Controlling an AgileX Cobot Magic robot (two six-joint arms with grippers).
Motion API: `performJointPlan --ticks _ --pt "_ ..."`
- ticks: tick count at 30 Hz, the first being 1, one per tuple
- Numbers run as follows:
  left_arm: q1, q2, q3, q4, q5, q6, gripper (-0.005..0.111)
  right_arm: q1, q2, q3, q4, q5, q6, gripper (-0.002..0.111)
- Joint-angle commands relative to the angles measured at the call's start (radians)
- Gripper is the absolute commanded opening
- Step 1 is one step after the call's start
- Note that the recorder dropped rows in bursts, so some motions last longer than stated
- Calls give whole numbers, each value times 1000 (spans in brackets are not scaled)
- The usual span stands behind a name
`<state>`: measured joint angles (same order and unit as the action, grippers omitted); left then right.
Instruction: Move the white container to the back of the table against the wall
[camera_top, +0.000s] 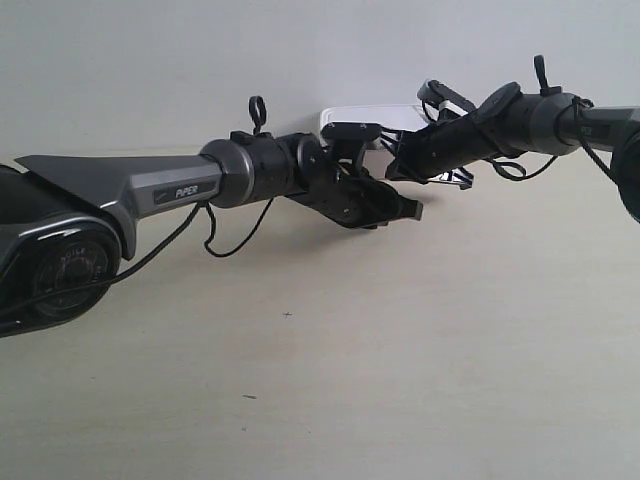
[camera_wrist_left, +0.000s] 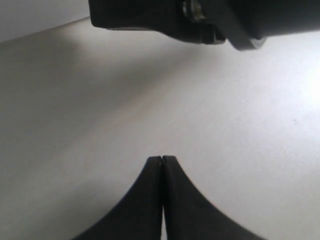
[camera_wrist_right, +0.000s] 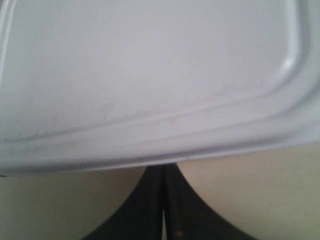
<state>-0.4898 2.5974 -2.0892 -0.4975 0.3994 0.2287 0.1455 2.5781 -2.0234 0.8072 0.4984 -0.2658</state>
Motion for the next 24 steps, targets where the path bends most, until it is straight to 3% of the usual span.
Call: performJointPlan --ticks 1,20,24 --pt "4 -13 -5 -6 6 4 0 0 -6 -8 -3 -78 15 0" --pt "4 -49 10 7 114 56 0 -2 -39 -8 -5 -81 57 0" --pt "2 -59 10 17 136 56 0 -2 -51 -8 -77 -81 98 0"
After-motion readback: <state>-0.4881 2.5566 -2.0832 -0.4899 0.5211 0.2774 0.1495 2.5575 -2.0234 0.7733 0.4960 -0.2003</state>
